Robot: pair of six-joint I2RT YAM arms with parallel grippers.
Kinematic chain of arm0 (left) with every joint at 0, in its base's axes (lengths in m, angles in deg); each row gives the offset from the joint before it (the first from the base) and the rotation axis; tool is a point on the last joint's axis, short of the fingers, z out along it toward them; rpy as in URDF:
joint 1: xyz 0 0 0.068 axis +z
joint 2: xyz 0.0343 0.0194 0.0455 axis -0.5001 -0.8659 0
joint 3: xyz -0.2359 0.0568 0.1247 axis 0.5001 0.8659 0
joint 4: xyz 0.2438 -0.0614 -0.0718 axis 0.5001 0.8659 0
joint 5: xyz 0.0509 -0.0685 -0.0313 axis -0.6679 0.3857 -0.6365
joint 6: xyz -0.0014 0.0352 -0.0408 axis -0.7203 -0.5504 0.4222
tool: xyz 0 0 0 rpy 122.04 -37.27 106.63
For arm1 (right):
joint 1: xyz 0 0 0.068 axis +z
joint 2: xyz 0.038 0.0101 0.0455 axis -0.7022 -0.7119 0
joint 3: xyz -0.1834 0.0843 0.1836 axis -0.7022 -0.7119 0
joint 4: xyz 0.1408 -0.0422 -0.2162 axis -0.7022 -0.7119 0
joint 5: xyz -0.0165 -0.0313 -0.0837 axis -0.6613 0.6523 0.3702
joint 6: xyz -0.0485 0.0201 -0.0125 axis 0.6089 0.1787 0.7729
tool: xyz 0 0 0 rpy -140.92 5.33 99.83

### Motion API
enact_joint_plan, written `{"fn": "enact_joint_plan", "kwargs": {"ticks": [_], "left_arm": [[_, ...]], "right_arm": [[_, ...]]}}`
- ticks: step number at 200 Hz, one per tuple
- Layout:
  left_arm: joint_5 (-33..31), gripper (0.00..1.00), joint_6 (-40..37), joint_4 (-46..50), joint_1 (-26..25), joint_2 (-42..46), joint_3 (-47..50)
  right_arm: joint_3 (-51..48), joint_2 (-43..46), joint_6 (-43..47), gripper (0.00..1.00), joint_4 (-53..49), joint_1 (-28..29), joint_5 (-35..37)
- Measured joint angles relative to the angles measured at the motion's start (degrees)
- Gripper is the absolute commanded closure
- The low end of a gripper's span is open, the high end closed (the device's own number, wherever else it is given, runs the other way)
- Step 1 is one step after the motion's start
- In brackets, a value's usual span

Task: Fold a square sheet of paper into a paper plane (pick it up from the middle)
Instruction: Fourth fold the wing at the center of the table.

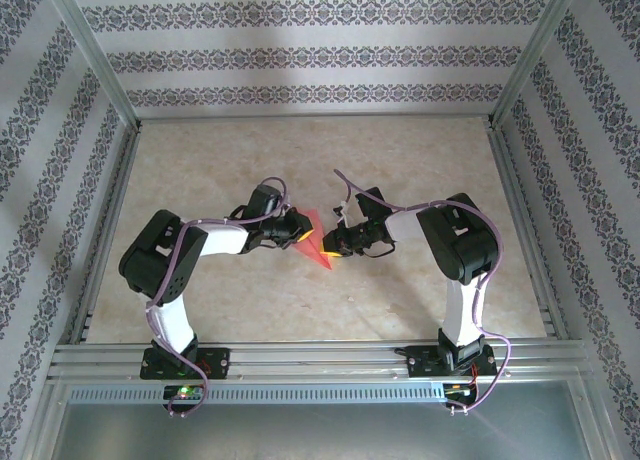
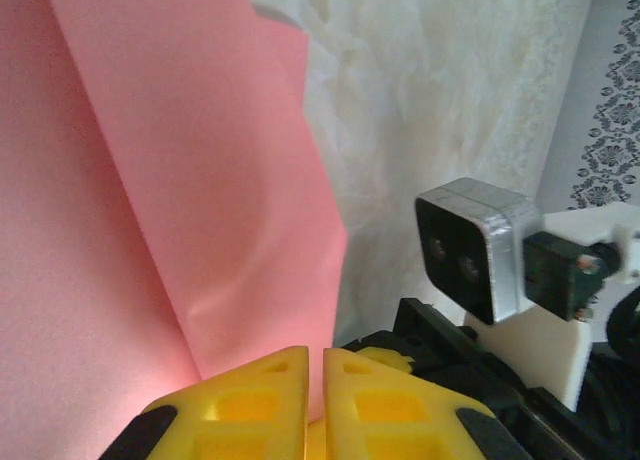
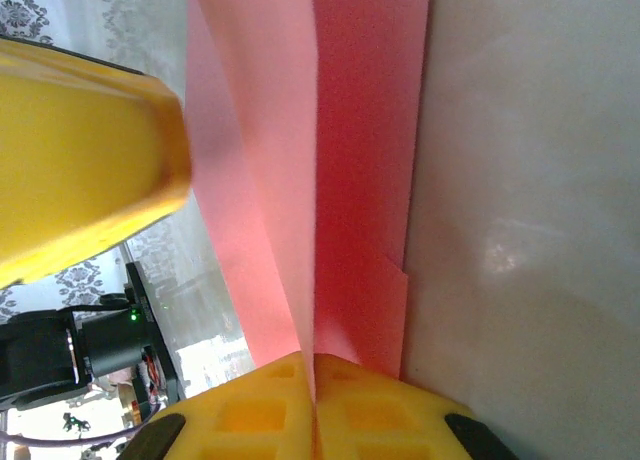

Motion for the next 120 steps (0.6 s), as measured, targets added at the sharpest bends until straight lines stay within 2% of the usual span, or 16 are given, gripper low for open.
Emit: {"fn": "enact_joint_plan", "kwargs": {"ticks": [120], "left_arm": [[1.66,0.90,-0.02,-1.25,-0.42,-3.89,-0.26]], "right_arm": [[1.33,-0.42,0.02,0.87,-2.58,0.00,-0.02]]}}
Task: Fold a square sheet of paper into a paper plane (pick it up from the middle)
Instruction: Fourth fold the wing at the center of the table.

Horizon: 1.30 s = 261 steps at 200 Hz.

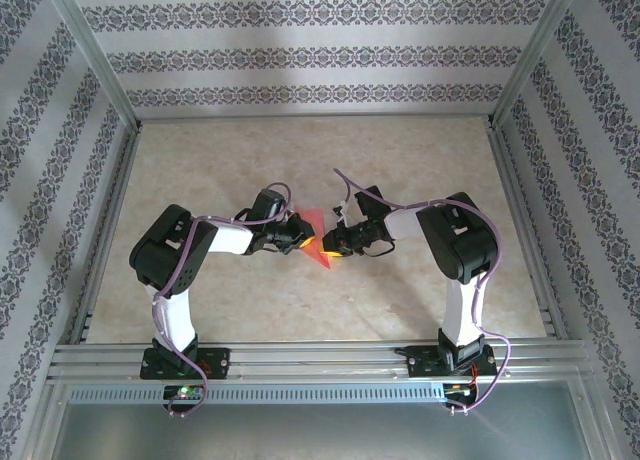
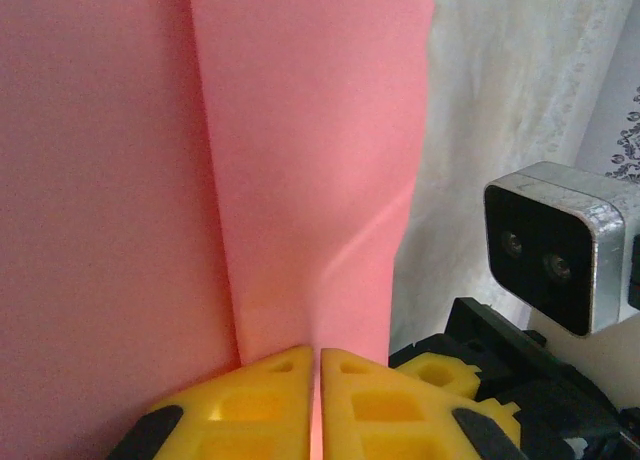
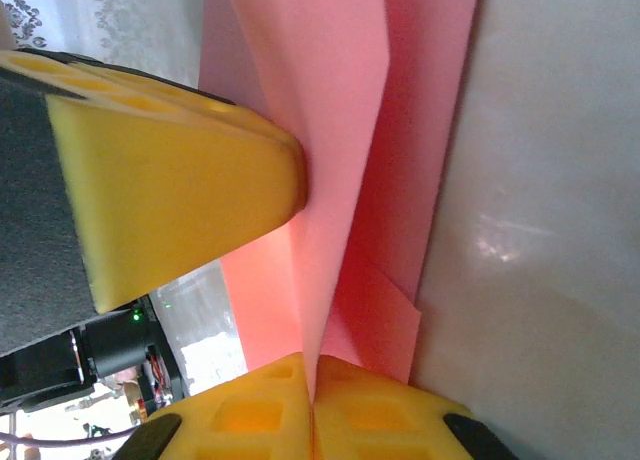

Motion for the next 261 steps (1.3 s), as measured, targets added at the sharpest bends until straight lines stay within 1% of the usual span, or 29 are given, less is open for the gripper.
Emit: {"fn": "enact_joint_plan", "kwargs": {"ticks": [103,157,216,261], "left_arm": [[-0.24,0.90,-0.02,0.00,0.00,-0.42,0.00],[-0.22,0.89,-0.04,0.00,0.00,-0.52,-0.09],[-0.22,0.89,-0.04,-0.13,0.00,-0.63,-0.11],[-0.22,0.89,-0.04,-0.15,0.00,-0.63,-0.11]], "right_arm": [[0.39,1.18,-0.50,0.76,-0.87,0.04,0.07],[0.20,4.59,-2.08,0.70,-3.87,0.00,4.83],[-1.16,10.95,-3.72,0.69,-6.69,-0.39,8.26],[-3.39,11.45,-5.11,0.70,-7.93,1.27,10.27]]}}
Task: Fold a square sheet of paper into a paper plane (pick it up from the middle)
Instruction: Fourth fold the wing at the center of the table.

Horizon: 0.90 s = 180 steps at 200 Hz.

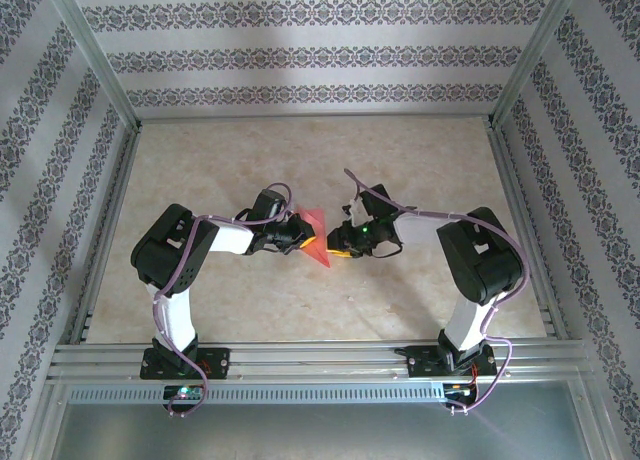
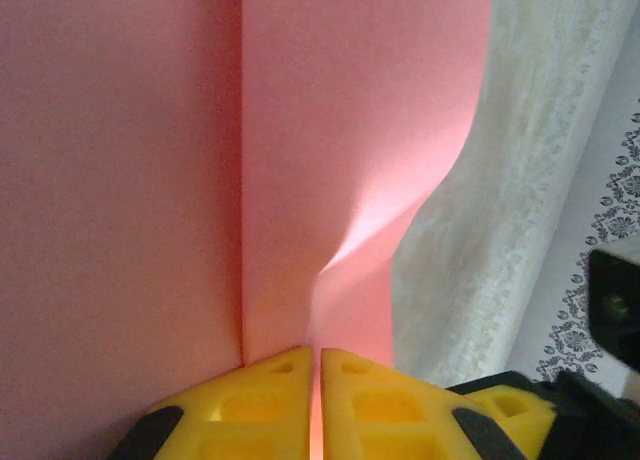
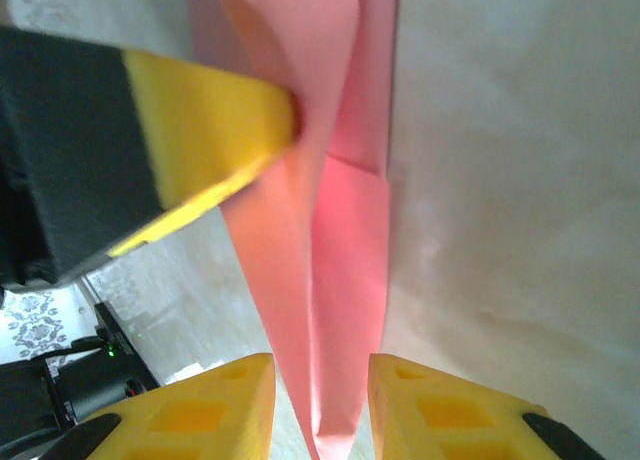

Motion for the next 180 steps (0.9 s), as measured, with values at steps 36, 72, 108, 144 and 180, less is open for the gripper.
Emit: {"fn": "enact_joint_plan", "kwargs": {"ticks": [36,72,108,144,180], "left_arm": [[0.00,0.89,0.00,0.00,0.00,0.00,0.00],[0.00,0.89,0.00,0.00,0.00,0.00,0.00],[0.00,0.89,0.00,0.00,0.00,0.00,0.00],[0.00,0.89,0.00,0.00,0.00,0.00,0.00],[0.00,0.89,0.02,0.00,0.00,0.00,0.00]], "right_arm": [[-0.20,-0.02,-1.01,0.77,-0.37,1.42,0.28],[-0.20,-0.22,-1.49,0.82,-0.35,1.77,0.28],[-0.20,-0.94,-2.05,0.86,-0.24,1.77,0.17],[-0.20,-2.32,-2.05,0.88,0.07,1.79,-0.44],[-0.17,-3.76,-2.05,0.88,0.87,2.14,-1.01]]}}
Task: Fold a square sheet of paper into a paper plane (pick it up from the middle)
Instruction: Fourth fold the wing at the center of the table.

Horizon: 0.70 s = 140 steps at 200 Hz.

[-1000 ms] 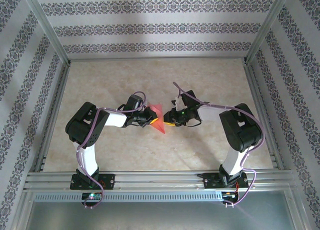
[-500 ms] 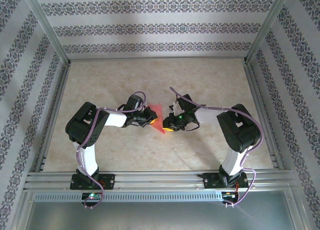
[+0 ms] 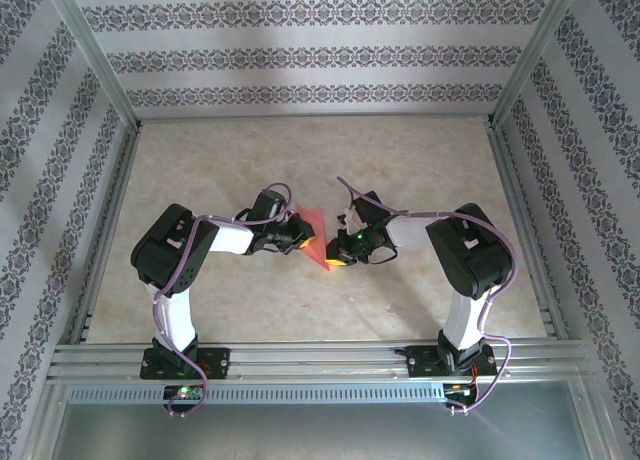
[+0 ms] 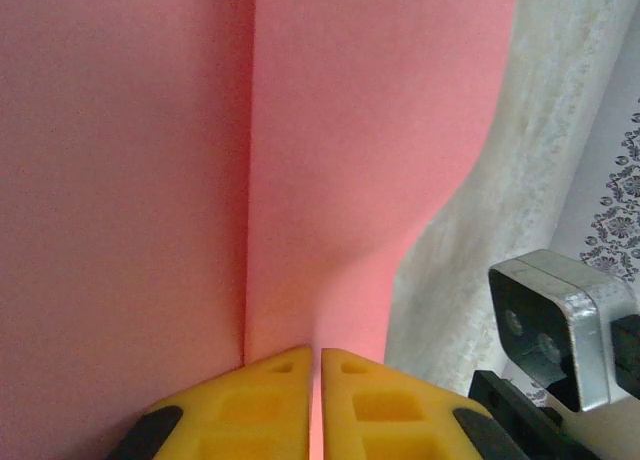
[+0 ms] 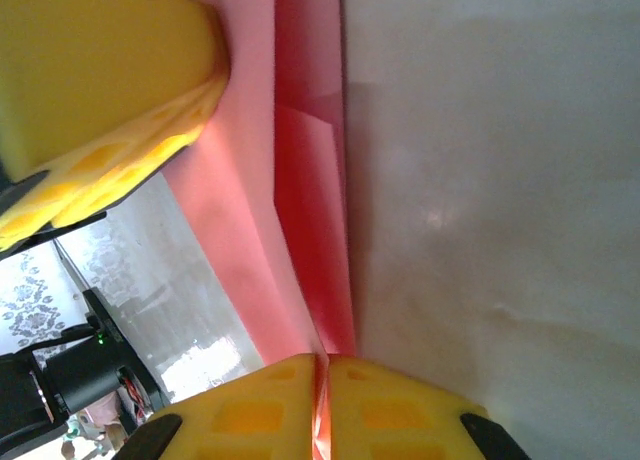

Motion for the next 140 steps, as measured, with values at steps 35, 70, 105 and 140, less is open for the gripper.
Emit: {"fn": "enact_joint_plan", "kwargs": {"ticks": [35,70,105,140], "left_arm": [[0.00,0.89,0.00,0.00,0.00,0.00,0.00],[0.00,0.89,0.00,0.00,0.00,0.00,0.00],[-0.02,0.89,0.00,0.00,0.00,0.00,0.00],[0.00,0.89,0.00,0.00,0.00,0.00,0.00]], "right_arm": [[0.02,-0.13,0.02,0.85,0.22,0.00,-0.44],[0.11,0.46,0.09,0.82,-0.37,0.00,-0.66],[-0.02,2.62,0.26,0.81,-2.21,0.00,-0.66],[-0.85,3.17,0.26,0.81,-3.37,0.02,-0.59]]}}
